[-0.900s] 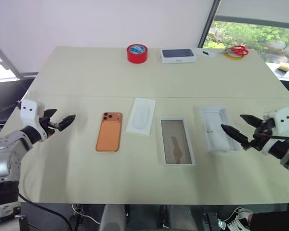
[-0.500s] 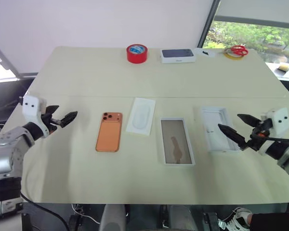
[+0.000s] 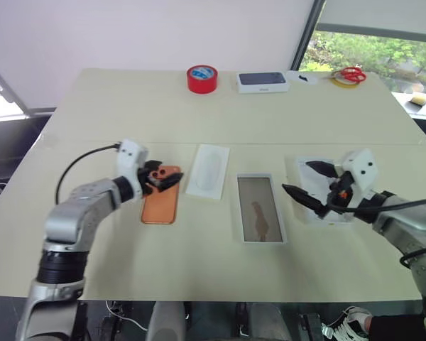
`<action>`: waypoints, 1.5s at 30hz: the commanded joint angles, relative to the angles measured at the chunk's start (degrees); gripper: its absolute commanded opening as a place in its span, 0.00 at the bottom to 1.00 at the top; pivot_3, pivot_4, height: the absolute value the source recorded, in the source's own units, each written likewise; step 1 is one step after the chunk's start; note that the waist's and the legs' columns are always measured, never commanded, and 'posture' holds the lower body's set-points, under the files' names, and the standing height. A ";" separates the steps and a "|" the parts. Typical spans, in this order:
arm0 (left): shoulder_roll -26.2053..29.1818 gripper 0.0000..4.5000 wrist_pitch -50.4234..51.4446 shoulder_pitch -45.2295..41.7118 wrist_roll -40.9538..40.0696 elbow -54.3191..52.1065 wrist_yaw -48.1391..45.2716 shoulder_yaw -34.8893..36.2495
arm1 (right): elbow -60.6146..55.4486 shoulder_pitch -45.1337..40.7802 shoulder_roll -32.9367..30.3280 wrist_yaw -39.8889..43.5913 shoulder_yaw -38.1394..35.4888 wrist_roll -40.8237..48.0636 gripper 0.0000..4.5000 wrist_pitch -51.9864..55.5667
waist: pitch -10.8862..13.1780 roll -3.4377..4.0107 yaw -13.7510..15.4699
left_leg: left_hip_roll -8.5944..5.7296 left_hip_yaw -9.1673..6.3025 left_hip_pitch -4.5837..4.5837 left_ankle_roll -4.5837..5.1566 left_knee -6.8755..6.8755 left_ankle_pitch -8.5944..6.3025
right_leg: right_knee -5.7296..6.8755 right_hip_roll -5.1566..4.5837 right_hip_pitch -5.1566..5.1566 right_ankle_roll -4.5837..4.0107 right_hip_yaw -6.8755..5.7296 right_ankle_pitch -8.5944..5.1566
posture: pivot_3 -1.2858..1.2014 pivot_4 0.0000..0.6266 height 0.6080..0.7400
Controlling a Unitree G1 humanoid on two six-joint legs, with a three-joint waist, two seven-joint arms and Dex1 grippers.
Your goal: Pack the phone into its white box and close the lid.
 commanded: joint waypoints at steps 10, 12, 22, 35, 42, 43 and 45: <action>-11.32 0.99 21.56 -15.81 0.42 9.76 16.53 4.50 | -5.12 2.83 -0.52 -1.07 -2.44 0.49 1.00 0.73 | 0.01 -0.03 0.05 | -0.03 -0.02 0.01 -0.01 0.04 0.01 | 0.02 0.01 0.02 0.03 0.00 -0.02 | 0.52 0.24 0.93; -12.39 0.99 21.50 -16.45 -0.15 10.54 16.38 5.10 | -5.49 3.14 -0.72 -0.98 -2.90 0.79 1.00 0.97 | 0.01 -0.03 0.00 | -0.03 -0.02 0.01 -0.02 0.04 0.01 | 0.02 0.01 0.03 0.03 -0.01 -0.02 | 0.52 0.24 0.93; -15.70 0.99 20.67 -20.41 1.27 19.57 16.22 4.28 | -10.03 6.06 -4.92 3.80 -3.58 3.06 1.00 2.27 | 0.01 -0.05 0.09 | -0.06 -0.04 0.01 -0.06 0.05 0.04 | 0.01 -0.01 0.05 0.03 -0.01 -0.02 | 0.52 0.24 0.93; -16.17 0.01 20.98 -20.46 1.65 21.70 16.90 6.79 | -13.19 5.10 -11.54 5.62 4.51 1.24 1.00 6.94 | 0.02 -0.07 0.03 | -0.06 -0.06 0.02 -0.08 0.04 0.05 | 0.01 -0.01 0.04 0.03 -0.01 -0.02 | 0.52 0.24 0.93; -17.29 0.01 21.43 -20.39 0.12 21.27 17.66 11.01 | -13.03 0.31 -16.89 10.57 19.71 -3.70 1.00 8.96 | 0.03 -0.08 -0.01 | -0.05 -0.09 0.01 -0.05 0.04 0.03 | 0.01 -0.01 0.02 0.03 -0.01 -0.02 | 0.52 0.24 0.93; -17.57 0.01 21.71 -20.56 -0.55 20.91 17.77 12.37 | -12.01 -0.69 -16.91 10.98 21.53 -4.80 1.00 8.75 | 0.03 -0.08 -0.01 | -0.05 -0.08 0.00 -0.05 0.05 0.03 | 0.01 -0.02 0.03 0.03 -0.01 -0.02 | 0.52 0.24 0.93; -17.96 0.01 22.35 -20.85 -1.75 20.20 18.14 14.70 | -10.33 -2.37 -16.69 11.49 24.15 -6.55 1.00 8.76 | 0.03 -0.09 -0.01 | -0.05 -0.09 0.01 -0.06 0.06 0.04 | 0.01 -0.02 0.03 0.03 -0.01 -0.02 | 0.52 0.24 0.93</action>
